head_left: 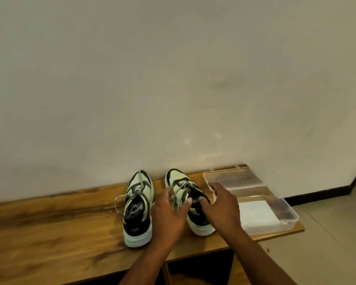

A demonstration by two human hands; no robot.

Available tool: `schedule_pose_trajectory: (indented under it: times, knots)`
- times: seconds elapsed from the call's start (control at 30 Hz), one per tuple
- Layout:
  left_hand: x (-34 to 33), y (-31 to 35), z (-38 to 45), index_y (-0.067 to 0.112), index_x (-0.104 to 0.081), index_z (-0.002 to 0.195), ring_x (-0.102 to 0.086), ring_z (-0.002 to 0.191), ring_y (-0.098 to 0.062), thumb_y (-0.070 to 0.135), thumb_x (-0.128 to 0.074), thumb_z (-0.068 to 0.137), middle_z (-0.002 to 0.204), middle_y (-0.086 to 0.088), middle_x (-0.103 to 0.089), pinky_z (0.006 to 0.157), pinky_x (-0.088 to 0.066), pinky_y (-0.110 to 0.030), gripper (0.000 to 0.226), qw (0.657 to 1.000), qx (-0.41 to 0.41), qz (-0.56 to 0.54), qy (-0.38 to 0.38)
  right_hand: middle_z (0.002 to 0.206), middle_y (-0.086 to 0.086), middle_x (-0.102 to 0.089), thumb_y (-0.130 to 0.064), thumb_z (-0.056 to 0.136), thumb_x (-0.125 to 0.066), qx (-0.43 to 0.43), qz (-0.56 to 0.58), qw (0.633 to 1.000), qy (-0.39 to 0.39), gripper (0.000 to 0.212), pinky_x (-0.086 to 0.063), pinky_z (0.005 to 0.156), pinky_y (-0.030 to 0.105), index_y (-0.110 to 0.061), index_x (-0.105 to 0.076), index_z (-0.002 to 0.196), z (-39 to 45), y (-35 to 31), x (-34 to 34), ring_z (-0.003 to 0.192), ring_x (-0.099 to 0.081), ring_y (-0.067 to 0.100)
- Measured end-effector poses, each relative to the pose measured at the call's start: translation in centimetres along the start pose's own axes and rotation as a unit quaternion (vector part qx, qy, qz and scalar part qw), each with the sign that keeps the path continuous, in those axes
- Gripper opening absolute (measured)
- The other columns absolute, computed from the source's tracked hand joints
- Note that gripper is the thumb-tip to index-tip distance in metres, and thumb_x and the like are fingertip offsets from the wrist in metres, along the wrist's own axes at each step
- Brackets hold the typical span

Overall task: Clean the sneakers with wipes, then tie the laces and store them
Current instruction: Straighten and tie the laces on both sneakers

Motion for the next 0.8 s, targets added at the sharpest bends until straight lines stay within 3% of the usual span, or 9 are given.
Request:
schedule_pose_trajectory:
  times: [0.13, 0.3, 0.4, 0.57, 0.8]
  knots:
    - [-2.7, -1.6, 1.7, 0.024, -0.047, 0.149, -0.057, 0.127, -0.012, 0.044, -0.082, 0.084, 0.14, 0.007, -0.059, 0.104, -0.049, -0.033, 0.076, 1.0, 0.009, -0.005, -0.017, 0.138, -0.005, -0.064, -0.039, 0.089, -0.075, -0.024, -0.002, 1.0, 0.009, 0.056, -0.052, 0.102, 0.034, -0.03, -0.055, 0.141, 2.0, 1.7, -1.6, 0.126, -0.06, 0.018]
    - [-5.4, -3.9, 3.9, 0.028, -0.047, 0.147, -0.06, 0.117, -0.011, 0.038, -0.085, 0.081, 0.134, 0.004, -0.062, 0.098, -0.054, -0.035, 0.077, 0.998, 0.036, -0.057, -0.013, 0.131, -0.011, -0.066, -0.055, 0.087, -0.07, -0.042, 0.003, 0.999, 0.001, 0.055, -0.053, 0.095, 0.028, -0.03, -0.059, 0.135, 5.3, 2.3, -3.4, 0.119, -0.062, 0.013]
    - [-6.5, -4.7, 4.8, 0.031, -0.046, 0.146, -0.06, 0.116, -0.01, 0.036, -0.087, 0.078, 0.133, 0.006, -0.061, 0.099, -0.056, -0.042, 0.08, 0.996, 0.044, -0.077, -0.016, 0.121, -0.012, -0.069, -0.054, 0.086, -0.071, -0.06, 0.023, 0.998, -0.007, 0.05, -0.057, 0.09, 0.029, -0.03, -0.064, 0.128, 6.7, 3.0, -4.0, 0.107, -0.065, 0.01]
    - [-6.1, -5.6, 4.9, 0.029, -0.046, 0.147, -0.06, 0.114, -0.007, 0.027, -0.088, 0.081, 0.127, 0.011, -0.062, 0.097, -0.054, -0.033, 0.079, 0.996, 0.045, -0.076, -0.015, 0.103, -0.013, -0.074, -0.052, 0.081, -0.075, -0.074, 0.013, 0.997, -0.016, 0.037, -0.061, 0.083, 0.035, -0.032, -0.071, 0.113, 6.8, 3.2, -5.5, 0.092, -0.069, 0.009]
    - [-5.6, -6.1, 4.4, 0.027, -0.048, 0.145, -0.061, 0.116, -0.008, 0.025, -0.089, 0.08, 0.131, 0.006, -0.062, 0.101, -0.056, -0.039, 0.077, 0.991, 0.07, -0.11, -0.023, 0.093, -0.012, -0.075, -0.043, 0.081, -0.078, -0.078, 0.04, 0.996, -0.009, 0.03, -0.062, 0.081, 0.039, -0.028, -0.075, 0.107, 6.7, 3.6, -5.5, 0.085, -0.071, 0.008]
Point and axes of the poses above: each hand's wrist, its own z-axis towards the middle knuckle, its own x-axis out of the back of the hand, y = z × x, the point moved 7 cm from there along z, towards the middle knuckle
